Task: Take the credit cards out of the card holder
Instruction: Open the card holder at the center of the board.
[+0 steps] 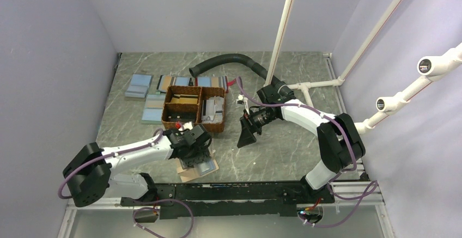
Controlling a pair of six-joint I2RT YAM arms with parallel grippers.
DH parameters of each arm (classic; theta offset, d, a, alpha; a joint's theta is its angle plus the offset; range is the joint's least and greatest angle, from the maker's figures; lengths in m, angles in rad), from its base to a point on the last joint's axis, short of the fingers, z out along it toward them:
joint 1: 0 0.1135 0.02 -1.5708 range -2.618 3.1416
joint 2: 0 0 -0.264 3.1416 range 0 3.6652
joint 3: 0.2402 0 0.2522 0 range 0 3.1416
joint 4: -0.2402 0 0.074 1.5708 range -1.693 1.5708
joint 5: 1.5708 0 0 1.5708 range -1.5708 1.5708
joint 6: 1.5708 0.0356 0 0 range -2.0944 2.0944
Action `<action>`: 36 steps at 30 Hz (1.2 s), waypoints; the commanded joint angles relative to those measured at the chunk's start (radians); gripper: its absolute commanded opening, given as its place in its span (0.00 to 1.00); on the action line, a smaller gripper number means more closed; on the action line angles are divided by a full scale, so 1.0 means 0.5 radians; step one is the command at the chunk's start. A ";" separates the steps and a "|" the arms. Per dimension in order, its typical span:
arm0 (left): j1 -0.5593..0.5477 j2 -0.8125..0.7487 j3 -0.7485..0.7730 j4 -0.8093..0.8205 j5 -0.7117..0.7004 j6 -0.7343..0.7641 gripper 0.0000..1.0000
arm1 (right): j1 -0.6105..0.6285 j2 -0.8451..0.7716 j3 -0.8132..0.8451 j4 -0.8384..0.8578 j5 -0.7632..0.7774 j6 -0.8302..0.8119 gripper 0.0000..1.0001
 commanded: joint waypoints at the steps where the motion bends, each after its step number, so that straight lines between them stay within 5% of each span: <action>1: 0.026 0.036 -0.050 0.171 0.073 -0.037 0.70 | 0.008 -0.013 0.052 0.023 -0.060 -0.034 0.87; 6: 0.051 0.072 -0.115 0.129 0.068 -0.036 0.68 | 0.012 -0.010 0.052 0.021 -0.068 -0.037 0.87; 10: 0.089 0.086 -0.203 0.160 0.127 -0.035 0.55 | 0.011 -0.009 0.056 0.008 -0.073 -0.049 0.87; 20: 0.185 -0.161 -0.304 0.143 0.169 0.090 0.01 | 0.060 0.013 0.053 0.002 -0.073 -0.061 0.87; 29: 0.361 -0.530 -0.629 0.701 0.441 0.211 0.00 | 0.210 0.072 0.053 0.065 -0.088 0.030 0.87; 36: 0.430 -0.811 -0.934 1.250 0.553 0.141 0.00 | 0.283 0.211 0.086 0.374 0.004 0.540 0.84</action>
